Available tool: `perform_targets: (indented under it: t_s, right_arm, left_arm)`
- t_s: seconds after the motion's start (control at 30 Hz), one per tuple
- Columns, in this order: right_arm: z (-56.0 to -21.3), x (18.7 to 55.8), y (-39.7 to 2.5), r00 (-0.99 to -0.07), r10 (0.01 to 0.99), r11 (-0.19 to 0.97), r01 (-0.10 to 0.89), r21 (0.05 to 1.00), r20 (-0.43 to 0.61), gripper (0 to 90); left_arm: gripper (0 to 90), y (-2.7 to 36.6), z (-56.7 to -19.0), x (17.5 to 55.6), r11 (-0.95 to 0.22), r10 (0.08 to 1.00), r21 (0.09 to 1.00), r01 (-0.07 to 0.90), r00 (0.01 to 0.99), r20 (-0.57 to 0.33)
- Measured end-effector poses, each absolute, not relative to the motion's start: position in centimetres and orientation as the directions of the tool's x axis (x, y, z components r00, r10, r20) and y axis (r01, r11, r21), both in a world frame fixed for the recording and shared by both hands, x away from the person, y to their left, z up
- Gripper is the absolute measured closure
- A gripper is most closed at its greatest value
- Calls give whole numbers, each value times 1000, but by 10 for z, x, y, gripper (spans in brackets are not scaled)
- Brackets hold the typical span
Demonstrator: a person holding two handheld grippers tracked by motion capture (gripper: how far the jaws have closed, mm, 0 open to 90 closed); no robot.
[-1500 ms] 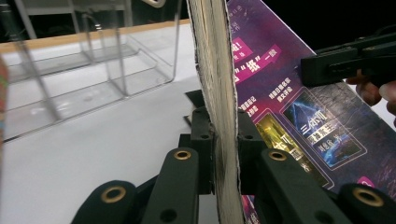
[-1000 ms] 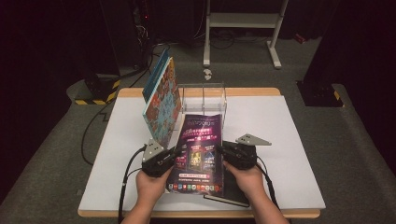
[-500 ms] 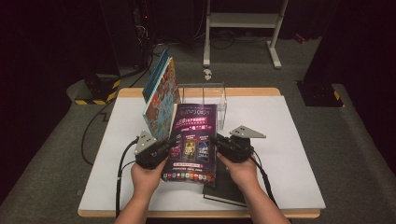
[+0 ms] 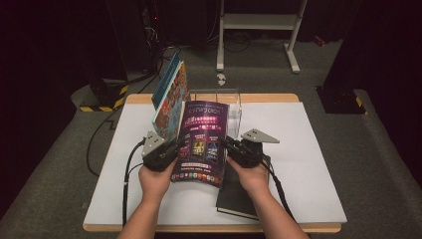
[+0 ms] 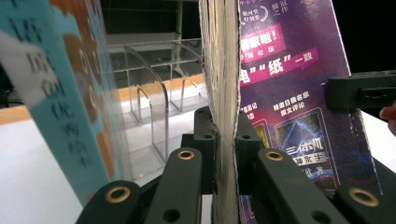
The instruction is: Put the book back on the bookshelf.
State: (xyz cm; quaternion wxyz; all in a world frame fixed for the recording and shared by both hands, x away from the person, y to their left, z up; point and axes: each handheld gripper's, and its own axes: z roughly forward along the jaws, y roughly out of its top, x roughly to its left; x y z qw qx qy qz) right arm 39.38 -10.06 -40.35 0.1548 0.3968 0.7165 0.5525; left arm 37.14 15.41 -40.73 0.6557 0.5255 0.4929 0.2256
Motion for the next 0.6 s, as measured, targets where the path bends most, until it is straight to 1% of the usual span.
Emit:
perform_targets:
  t_s: [0.3,0.6]
  right_arm:
    - [-401,404,-96,-625,751,51,374,926,211,805]
    - [-399,397,-98,-630,753,61,354,933,189,810]
  left_arm:
    - [840,148,-406,381,362,817,912,193,406,-410]
    - [840,144,-407,369,378,815,911,164,408,-411]
